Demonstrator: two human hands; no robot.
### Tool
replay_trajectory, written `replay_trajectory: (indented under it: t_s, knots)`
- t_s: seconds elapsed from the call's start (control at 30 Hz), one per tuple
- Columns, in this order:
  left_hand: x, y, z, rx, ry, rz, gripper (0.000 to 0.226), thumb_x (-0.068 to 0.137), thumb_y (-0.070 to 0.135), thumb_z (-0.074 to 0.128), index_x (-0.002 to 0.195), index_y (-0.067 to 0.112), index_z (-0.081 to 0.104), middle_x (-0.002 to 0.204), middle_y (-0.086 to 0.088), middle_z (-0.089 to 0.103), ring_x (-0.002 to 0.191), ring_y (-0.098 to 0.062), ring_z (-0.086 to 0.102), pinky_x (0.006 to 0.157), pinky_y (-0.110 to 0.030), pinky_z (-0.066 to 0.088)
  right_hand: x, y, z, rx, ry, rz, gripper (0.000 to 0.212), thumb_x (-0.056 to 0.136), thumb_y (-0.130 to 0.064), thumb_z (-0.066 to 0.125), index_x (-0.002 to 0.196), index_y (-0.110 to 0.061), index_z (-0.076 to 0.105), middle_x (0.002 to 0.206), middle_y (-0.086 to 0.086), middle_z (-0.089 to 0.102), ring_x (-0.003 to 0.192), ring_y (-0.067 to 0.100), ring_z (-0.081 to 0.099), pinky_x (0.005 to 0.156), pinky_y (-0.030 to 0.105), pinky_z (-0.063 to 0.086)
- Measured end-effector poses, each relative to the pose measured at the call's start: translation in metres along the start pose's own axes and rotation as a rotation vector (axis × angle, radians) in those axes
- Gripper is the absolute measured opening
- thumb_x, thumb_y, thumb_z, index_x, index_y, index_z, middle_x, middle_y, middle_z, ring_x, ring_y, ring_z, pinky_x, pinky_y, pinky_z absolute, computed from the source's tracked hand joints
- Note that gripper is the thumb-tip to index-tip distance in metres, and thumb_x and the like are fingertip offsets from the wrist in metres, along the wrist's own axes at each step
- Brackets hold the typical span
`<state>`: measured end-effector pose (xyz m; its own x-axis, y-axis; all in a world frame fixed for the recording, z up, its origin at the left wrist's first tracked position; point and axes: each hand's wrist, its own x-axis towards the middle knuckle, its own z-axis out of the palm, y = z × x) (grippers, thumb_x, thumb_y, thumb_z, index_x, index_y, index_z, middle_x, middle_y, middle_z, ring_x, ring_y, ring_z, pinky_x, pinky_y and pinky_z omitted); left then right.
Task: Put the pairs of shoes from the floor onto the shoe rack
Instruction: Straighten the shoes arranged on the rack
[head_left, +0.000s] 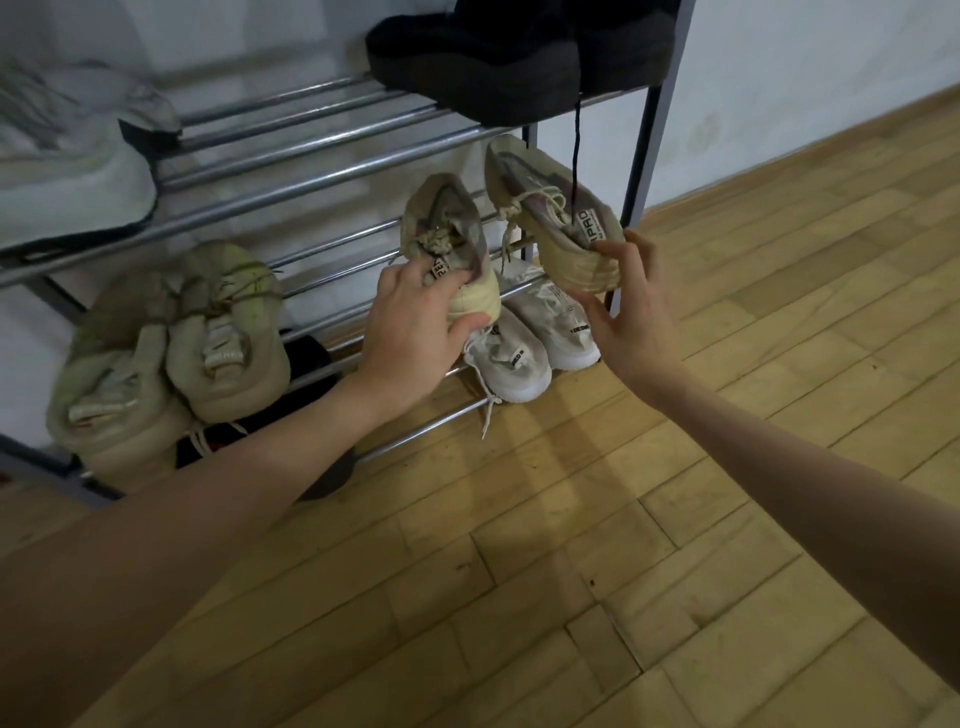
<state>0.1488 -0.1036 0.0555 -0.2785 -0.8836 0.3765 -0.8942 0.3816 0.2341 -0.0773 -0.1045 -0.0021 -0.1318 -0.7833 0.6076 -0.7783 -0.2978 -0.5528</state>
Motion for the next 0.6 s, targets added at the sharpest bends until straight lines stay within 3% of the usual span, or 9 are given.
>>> replay_trajectory:
  t_s: [0.23, 0.43, 0.53, 0.6]
  knots:
    - [-0.001, -0.003, 0.001, 0.027, -0.011, 0.028, 0.051, 0.087, 0.044, 0.061, 0.131, 0.018, 0.058, 0.135, -0.017, 0.053, 0.122, -0.036, 0.044, 0.099, -0.040, 0.036, 0.038, 0.010, 0.006, -0.369, -0.032, -0.028, 0.055, 0.091, -0.039, 0.058, 0.141, -0.021, 0.043, 0.144, 0.007, 0.047, 0.127, 0.032, 0.041, 0.100, 0.043, 0.031]
    - [-0.003, -0.007, -0.011, -0.135, -0.092, -0.019, 0.057, 0.089, 0.033, 0.064, 0.142, 0.023, 0.045, 0.153, -0.020, 0.025, 0.136, -0.033, 0.037, 0.111, -0.039, 0.030, 0.035, 0.017, 0.004, -0.289, -0.025, -0.016, 0.052, 0.090, -0.044, 0.060, 0.136, -0.025, 0.048, 0.138, 0.007, 0.050, 0.120, 0.031, 0.042, 0.096, 0.041, 0.036]
    - [-0.002, -0.005, -0.003, -0.206, -0.060, -0.026, 0.051, 0.091, 0.028, 0.061, 0.139, 0.016, 0.051, 0.136, -0.016, 0.052, 0.121, -0.031, 0.053, 0.097, -0.032, 0.041, 0.036, 0.019, 0.001, -0.155, -0.049, -0.012, 0.053, 0.090, -0.040, 0.062, 0.138, -0.024, 0.048, 0.137, 0.014, 0.044, 0.125, 0.031, 0.038, 0.101, 0.041, 0.037]
    - [-0.002, 0.003, 0.005, -0.243, -0.008, -0.026, 0.044, 0.092, 0.026, 0.060, 0.134, 0.015, 0.055, 0.128, -0.014, 0.060, 0.113, -0.029, 0.058, 0.087, -0.024, 0.041, 0.034, 0.021, -0.001, -0.128, -0.075, -0.018, 0.054, 0.092, -0.032, 0.059, 0.143, -0.024, 0.042, 0.138, 0.016, 0.041, 0.128, 0.032, 0.037, 0.104, 0.043, 0.038]
